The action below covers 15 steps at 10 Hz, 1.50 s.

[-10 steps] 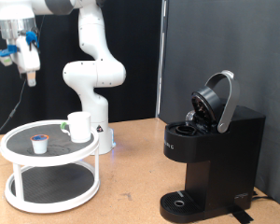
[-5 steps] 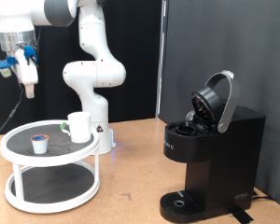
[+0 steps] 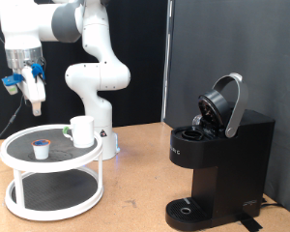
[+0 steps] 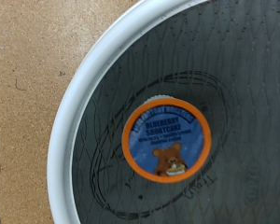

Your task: Make a cup of coffee with the keurig machine

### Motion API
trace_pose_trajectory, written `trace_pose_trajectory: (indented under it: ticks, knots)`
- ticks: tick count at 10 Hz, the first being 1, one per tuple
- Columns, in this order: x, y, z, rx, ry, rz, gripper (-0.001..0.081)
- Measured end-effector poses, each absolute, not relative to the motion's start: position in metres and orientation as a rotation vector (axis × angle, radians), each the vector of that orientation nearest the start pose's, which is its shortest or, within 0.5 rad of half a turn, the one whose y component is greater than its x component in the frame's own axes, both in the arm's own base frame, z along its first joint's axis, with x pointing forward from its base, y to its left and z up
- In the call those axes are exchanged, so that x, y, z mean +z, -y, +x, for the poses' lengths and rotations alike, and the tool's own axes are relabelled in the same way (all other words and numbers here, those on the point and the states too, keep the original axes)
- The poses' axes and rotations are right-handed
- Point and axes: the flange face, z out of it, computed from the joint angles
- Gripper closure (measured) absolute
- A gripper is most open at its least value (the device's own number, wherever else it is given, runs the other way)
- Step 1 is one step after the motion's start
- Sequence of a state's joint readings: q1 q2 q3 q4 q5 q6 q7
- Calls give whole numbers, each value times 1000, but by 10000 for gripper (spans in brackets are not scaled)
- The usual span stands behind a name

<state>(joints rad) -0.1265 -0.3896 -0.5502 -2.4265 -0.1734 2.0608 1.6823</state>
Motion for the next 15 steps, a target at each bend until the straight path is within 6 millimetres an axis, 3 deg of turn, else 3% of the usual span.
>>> trace_pose_trajectory:
  ticks: [7,15]
  knots:
    - [369,268,332,-11,-2817,-1354,72]
    - [340,263,332,-28,-2825,-1361,72]
